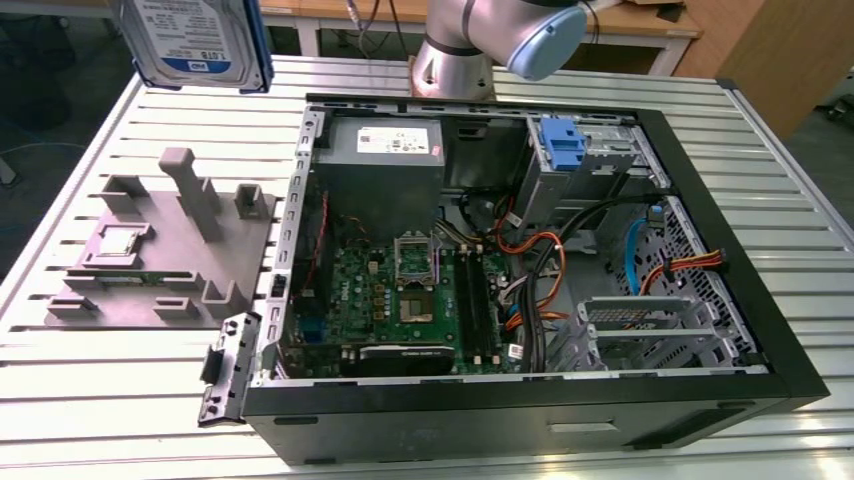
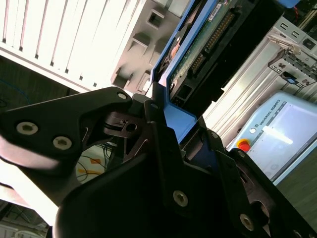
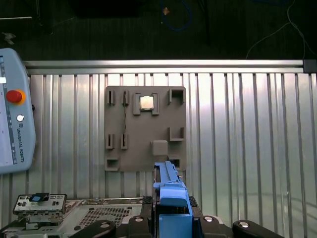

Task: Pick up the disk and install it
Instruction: 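Pick up the disk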

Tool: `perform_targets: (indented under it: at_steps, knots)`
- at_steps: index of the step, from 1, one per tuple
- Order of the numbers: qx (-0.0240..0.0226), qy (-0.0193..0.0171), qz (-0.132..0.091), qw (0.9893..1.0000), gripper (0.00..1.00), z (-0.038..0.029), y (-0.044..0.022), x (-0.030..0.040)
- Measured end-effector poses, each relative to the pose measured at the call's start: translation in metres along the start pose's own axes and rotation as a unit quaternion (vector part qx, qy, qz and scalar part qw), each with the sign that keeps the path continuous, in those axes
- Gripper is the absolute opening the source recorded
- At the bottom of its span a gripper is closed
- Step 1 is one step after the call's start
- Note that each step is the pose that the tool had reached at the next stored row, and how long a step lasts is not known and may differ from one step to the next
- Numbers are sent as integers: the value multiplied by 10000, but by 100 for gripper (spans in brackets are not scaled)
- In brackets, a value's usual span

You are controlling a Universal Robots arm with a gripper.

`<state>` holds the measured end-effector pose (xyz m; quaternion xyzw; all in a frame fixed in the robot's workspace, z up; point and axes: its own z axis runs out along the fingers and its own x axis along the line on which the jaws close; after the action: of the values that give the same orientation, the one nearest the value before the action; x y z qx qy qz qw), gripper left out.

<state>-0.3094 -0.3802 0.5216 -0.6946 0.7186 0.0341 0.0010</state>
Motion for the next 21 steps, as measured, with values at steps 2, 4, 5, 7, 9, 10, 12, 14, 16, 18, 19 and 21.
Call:
perform_targets:
  at_steps: [2, 4, 5, 7, 9, 10, 12, 14, 16, 18, 19, 21]
  knots:
    - [0, 0, 0, 10000, 36, 0, -6, 0]
    - [0, 0, 0, 10000, 36, 0, -12, 0]
    - [0, 0, 0, 10000, 36, -1, -15, -1]
    - [0, 0, 0, 10000, 36, -1, -20, -1]
    - [0, 0, 0, 10000, 36, -1, -26, -1]
    - [0, 0, 0, 10000, 36, -2, -29, -1]
    - [0, 0, 0, 10000, 36, -1, -34, -1]
    - [0, 0, 0, 10000, 36, -2, -40, -2]
    - [0, 0, 0, 10000, 36, -2, -46, -2]
    - [0, 0, 0, 10000, 36, -3, -52, -2]
    - [0, 0, 0, 10000, 36, -2, -54, -2]
    - [0, 0, 0, 10000, 36, -2, -58, -2]
